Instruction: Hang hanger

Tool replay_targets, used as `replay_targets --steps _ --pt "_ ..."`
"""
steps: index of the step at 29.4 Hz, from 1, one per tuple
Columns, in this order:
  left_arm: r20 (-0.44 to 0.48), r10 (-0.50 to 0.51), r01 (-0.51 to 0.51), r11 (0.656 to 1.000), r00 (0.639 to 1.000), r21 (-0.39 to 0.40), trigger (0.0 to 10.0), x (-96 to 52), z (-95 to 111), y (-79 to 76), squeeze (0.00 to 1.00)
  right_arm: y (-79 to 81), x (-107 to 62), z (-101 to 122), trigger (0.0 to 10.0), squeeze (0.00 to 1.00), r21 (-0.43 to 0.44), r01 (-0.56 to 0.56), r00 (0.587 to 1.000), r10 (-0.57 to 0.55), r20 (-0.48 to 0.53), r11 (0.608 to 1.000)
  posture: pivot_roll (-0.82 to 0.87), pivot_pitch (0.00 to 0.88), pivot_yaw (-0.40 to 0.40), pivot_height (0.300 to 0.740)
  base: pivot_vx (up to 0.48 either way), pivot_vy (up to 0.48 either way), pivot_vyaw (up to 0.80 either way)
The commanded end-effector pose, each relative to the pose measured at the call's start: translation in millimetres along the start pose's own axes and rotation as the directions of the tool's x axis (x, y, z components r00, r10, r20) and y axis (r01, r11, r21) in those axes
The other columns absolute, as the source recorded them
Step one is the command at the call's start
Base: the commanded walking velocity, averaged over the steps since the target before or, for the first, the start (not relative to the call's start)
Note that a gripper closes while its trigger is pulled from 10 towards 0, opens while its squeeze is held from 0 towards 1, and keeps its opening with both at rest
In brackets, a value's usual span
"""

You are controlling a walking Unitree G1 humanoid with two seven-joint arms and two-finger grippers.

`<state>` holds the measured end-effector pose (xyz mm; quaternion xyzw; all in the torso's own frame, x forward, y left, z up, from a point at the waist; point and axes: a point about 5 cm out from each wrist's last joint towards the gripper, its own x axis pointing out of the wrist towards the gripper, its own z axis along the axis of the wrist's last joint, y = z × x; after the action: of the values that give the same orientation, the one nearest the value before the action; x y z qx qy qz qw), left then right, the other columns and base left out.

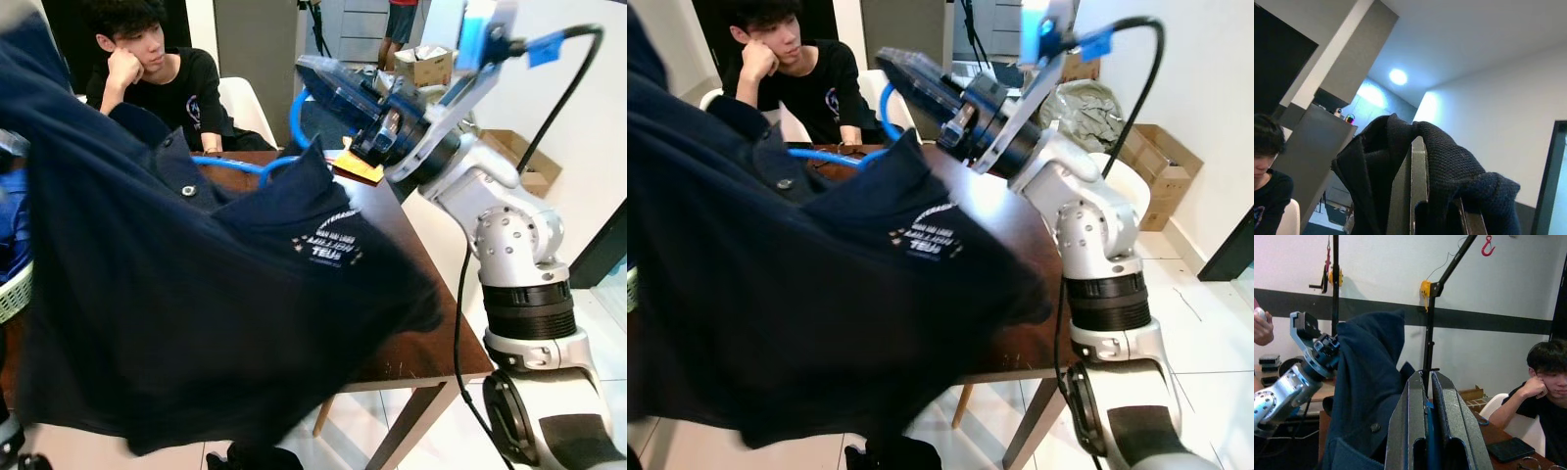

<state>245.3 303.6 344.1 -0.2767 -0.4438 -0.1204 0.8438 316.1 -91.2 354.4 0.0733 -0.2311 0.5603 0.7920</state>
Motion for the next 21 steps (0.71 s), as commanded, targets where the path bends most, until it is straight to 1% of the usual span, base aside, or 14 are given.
replay_targets --steps 1,6,7,8,10,12,13,14,16,17,18,19,20,21 --pt "0.059 -0.012 0.013 1.000 0.998 -0.028 0.0 2.1 11.9 -2.8 0.00 -0.3 -2.6 -7.0 0.0 0.00 -0.057 0.001 0.998 -0.005 -0.066 0.998 0.14 0.011 -0.033 0.735 0.000 0.000 0.00" --pt "0.108 -0.040 0.043 0.999 0.993 -0.033 0.0 2.9 23.4 -6.3 0.00 3.3 -6.0 -26.9 0.0 0.00 -0.133 -0.044 0.980 0.016 -0.201 0.990 0.14 0.006 -0.035 0.735 0.000 0.000 0.00" --pt "0.118 -0.071 0.074 0.997 0.990 -0.014 0.0 3.6 32.4 -9.9 0.00 14.6 -8.1 -44.4 0.0 0.00 -0.135 -0.131 0.950 0.086 -0.299 0.982 0.15 0.004 -0.037 0.735 0.000 0.000 0.00" --pt "0.118 -0.071 0.074 0.997 0.990 -0.014 0.0 3.6 32.4 -9.9 0.00 14.6 -8.1 -44.4 0.0 0.00 -0.135 -0.131 0.950 0.086 -0.299 0.982 0.15 0.004 -0.037 0.735 0.000 0.000 0.00" --pt "0.101 -0.105 0.104 0.994 0.989 0.011 0.0 5.5 39.5 -14.2 0.00 36.3 -14.4 -70.8 0.0 0.00 -0.112 -0.286 0.870 0.209 -0.446 0.952 0.15 0.000 -0.037 0.735 0.000 0.000 0.00" --pt "0.101 -0.105 0.104 0.994 0.989 0.011 0.0 5.5 39.5 -14.2 0.00 36.3 -14.4 -70.8 0.0 0.00 -0.112 -0.286 0.870 0.209 -0.446 0.952 0.15 0.000 -0.037 0.735 0.000 0.000 0.00" --pt "0.097 -0.112 0.112 0.994 0.989 0.014 0.0 6.3 41.7 -15.9 0.00 42.6 -17.6 -79.0 0.0 0.00 -0.108 -0.334 0.838 0.242 -0.489 0.936 0.15 0.000 -0.038 0.735 0.000 0.000 0.00" --pt "0.097 -0.112 0.112 0.994 0.989 0.014 0.0 6.3 41.7 -15.9 0.00 42.6 -17.6 -79.0 0.0 0.00 -0.108 -0.334 0.838 0.242 -0.489 0.936 0.15 0.000 -0.038 0.735 0.000 0.000 0.00" --pt "0.082 -0.127 0.125 0.992 0.989 0.030 0.0 7.6 44.5 -18.9 0.00 23.4 -7.8 -60.1 0.0 0.00 -0.149 -0.176 0.931 0.115 -0.348 0.973 0.15 0.000 -0.039 0.735 0.000 0.000 0.00" --pt "0.082 -0.127 0.125 0.992 0.989 0.030 0.0 7.6 44.5 -18.9 0.00 23.4 -7.8 -60.1 0.0 0.00 -0.149 -0.176 0.931 0.115 -0.348 0.973 0.15 0.000 -0.039 0.735 0.000 0.000 0.00" --pt "0.074 -0.129 0.127 0.991 0.989 0.034 0.0 7.6 44.3 -19.3 0.00 11.3 -4.1 -47.8 0.0 0.00 -0.147 -0.073 0.965 0.033 -0.259 0.986 0.15 0.000 -0.037 0.735 0.000 0.000 0.00" --pt "0.074 -0.129 0.127 0.991 0.989 0.034 0.0 7.6 44.3 -19.3 0.00 11.3 -4.1 -47.8 0.0 0.00 -0.147 -0.073 0.965 0.033 -0.259 0.986 0.15 0.000 -0.037 0.735 0.000 0.000 0.00" --pt "0.058 -0.120 0.118 0.992 0.991 0.046 0.0 6.0 43.1 -17.5 0.00 -7.2 -4.0 -28.2 0.0 0.00 -0.109 0.068 0.989 -0.081 -0.123 0.992 0.15 0.001 -0.036 0.735 0.000 0.000 0.00" --pt "0.058 -0.120 0.118 0.992 0.991 0.046 0.0 6.0 43.1 -17.5 0.00 -7.2 -4.0 -28.2 0.0 0.00 -0.109 0.068 0.989 -0.081 -0.123 0.992 0.15 0.001 -0.036 0.735 0.000 0.000 0.00"
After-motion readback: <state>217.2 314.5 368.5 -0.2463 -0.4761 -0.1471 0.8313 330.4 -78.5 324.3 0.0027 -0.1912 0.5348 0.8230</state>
